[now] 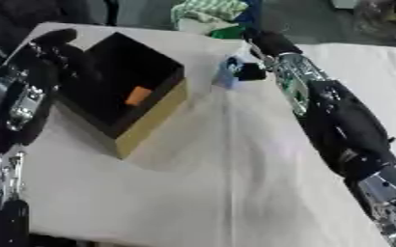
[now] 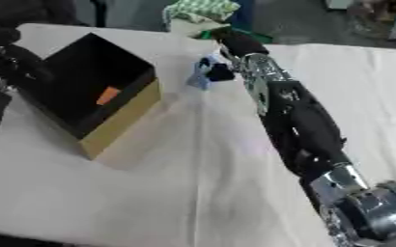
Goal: Pick up objects on the table and place them in the box.
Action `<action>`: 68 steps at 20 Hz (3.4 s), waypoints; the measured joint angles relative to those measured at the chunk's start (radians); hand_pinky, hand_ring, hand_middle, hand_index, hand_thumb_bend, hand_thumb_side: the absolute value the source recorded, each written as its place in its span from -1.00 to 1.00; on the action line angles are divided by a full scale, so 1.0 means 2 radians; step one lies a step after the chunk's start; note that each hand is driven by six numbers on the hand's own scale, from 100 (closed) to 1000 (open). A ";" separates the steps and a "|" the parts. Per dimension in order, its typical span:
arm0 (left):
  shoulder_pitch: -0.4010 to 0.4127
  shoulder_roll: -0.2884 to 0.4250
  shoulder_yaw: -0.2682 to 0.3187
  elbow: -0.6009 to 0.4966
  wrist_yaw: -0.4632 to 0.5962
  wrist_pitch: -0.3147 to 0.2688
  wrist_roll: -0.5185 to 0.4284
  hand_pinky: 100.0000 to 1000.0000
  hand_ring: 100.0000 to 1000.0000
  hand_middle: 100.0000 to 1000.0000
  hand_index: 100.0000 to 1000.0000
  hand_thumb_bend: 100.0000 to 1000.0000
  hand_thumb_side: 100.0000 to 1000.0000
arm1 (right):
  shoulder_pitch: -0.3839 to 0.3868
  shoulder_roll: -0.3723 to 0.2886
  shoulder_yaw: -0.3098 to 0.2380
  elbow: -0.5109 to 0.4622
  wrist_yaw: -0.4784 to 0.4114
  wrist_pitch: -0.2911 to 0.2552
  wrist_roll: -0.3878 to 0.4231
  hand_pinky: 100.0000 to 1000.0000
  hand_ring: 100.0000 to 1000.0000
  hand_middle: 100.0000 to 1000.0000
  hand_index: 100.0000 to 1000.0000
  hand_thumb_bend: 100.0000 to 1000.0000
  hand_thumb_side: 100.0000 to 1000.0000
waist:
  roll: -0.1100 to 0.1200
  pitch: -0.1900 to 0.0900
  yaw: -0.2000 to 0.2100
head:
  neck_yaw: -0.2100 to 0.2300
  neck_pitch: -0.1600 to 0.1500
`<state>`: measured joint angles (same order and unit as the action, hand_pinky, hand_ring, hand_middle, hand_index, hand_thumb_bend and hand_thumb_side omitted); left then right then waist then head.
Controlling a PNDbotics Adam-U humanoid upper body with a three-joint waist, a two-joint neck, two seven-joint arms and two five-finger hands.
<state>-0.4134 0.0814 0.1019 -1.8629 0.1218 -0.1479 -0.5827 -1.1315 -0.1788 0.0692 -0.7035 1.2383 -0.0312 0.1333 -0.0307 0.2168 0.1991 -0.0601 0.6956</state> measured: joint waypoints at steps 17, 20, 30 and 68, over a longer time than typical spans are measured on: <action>0.000 0.000 0.000 0.003 -0.004 -0.003 -0.003 0.37 0.15 0.20 0.75 -1.00 0.22 | 0.003 0.012 0.011 -0.001 0.008 -0.043 -0.002 0.73 0.67 0.85 0.97 -1.00 0.60 | 0.005 -0.001 -0.001 | -0.003 0.004; 0.000 0.000 0.000 0.003 -0.004 -0.004 -0.004 0.37 0.15 0.20 0.75 -1.00 0.22 | 0.004 0.013 0.011 0.000 0.011 -0.045 -0.007 0.73 0.68 0.85 0.98 -1.00 0.58 | 0.005 0.000 -0.001 | -0.005 0.004; -0.001 0.000 0.000 0.003 -0.004 -0.005 -0.005 0.37 0.15 0.20 0.75 -1.00 0.23 | 0.009 0.016 0.004 0.016 0.018 -0.024 -0.021 0.74 0.67 0.84 0.99 -1.00 0.61 | 0.008 0.003 0.000 | -0.007 0.004; 0.000 0.000 0.000 0.006 -0.004 -0.007 -0.005 0.36 0.16 0.21 0.75 -1.00 0.23 | 0.012 0.017 0.046 -0.085 -0.070 -0.068 -0.049 0.60 0.09 -0.48 0.94 -1.00 -0.61 | 0.009 0.003 -0.013 | -0.008 0.004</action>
<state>-0.4141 0.0814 0.1025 -1.8503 0.1137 -0.1627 -0.5930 -1.1078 -0.1455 0.1616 -0.8742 1.0975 -0.1668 0.0354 -0.0120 0.2219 0.1730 -0.0755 0.7037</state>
